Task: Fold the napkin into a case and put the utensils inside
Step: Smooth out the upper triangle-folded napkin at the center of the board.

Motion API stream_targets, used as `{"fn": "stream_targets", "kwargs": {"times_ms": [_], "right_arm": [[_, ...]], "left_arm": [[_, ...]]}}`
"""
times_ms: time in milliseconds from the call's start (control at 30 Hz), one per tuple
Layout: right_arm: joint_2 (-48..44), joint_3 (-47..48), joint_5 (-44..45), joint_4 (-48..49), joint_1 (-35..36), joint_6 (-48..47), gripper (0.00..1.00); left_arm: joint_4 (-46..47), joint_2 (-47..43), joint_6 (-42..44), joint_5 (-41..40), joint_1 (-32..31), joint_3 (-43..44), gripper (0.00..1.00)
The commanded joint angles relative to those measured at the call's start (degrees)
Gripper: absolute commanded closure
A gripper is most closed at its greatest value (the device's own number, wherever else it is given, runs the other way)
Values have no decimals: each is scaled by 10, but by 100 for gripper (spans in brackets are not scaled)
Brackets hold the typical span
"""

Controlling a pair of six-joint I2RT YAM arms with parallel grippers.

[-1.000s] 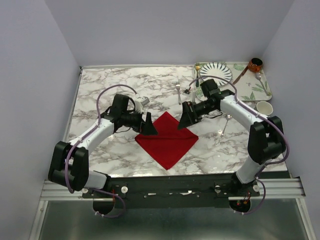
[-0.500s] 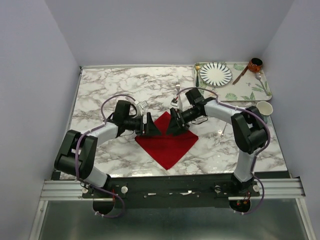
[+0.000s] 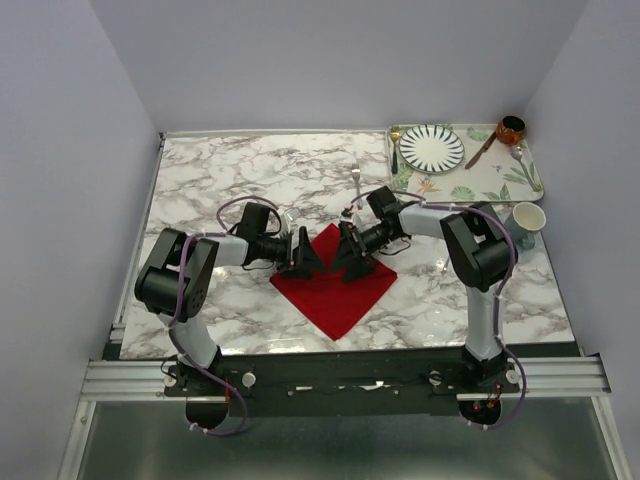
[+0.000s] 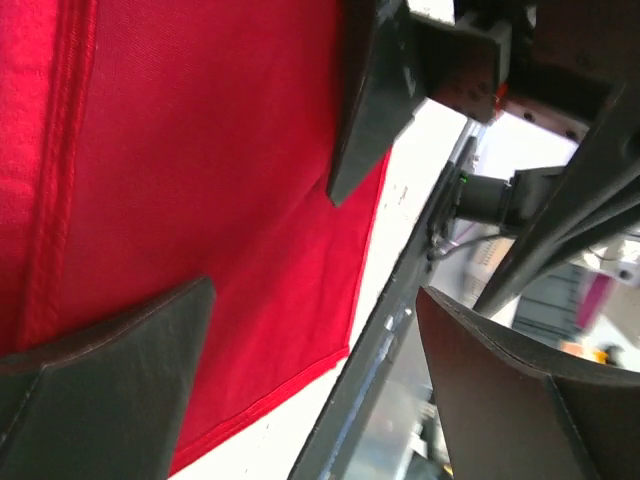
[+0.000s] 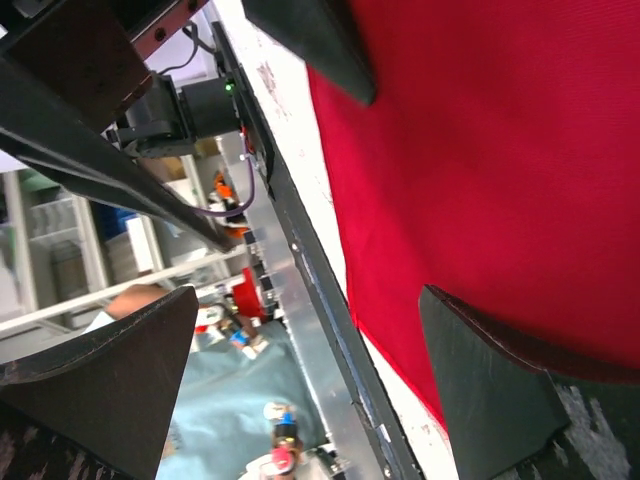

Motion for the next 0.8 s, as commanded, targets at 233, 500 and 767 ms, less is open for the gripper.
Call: {"fn": "stream_targets", "kwargs": {"times_ms": [233,500,767], "right_arm": [[86,-40,-91,7,-59,-35,0],[85,-68,-108,2,-80,-56,0],[35,-91,-81,-9,-84,-85,0]], "left_arm": [[-65,100,74,31,35,26,1],[-99,118,113,23,63,29,1],[-106,116,121,15,66,28,1]]}}
